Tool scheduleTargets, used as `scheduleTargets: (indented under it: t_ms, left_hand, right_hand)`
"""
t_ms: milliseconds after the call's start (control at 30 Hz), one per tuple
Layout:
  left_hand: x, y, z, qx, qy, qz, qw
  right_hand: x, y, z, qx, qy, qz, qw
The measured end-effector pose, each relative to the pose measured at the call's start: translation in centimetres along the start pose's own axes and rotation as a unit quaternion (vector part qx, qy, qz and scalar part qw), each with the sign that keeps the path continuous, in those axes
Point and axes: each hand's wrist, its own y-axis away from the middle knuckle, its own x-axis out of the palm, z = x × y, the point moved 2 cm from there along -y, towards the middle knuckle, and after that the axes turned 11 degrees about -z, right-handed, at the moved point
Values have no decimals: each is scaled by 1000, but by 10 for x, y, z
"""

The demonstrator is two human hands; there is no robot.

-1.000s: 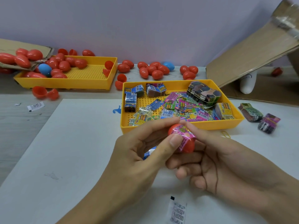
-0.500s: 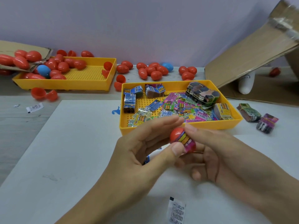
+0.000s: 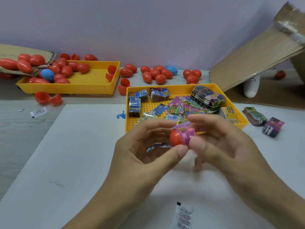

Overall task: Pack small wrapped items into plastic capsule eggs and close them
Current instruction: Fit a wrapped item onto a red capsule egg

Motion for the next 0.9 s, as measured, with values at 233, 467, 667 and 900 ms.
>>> scheduleTargets:
  t_ms: [233,467,667,900]
  left_hand:
    - [1,1,3,-22,-8,19,1000]
    - [-3,-3,-6,-87,30,-5,996]
    - [-6,-6,-11,-54,54,-19,997]
    - [-6,-7,-11,-3,81,-11,997]
  right_hand:
    - [0,2,3,-46,32,-23,998]
    - [3,8,0,-122,87,-27,988]
    - [3,5,12,-33,-20,-27,999]
    - [8,6,23,54,-24,-45,997]
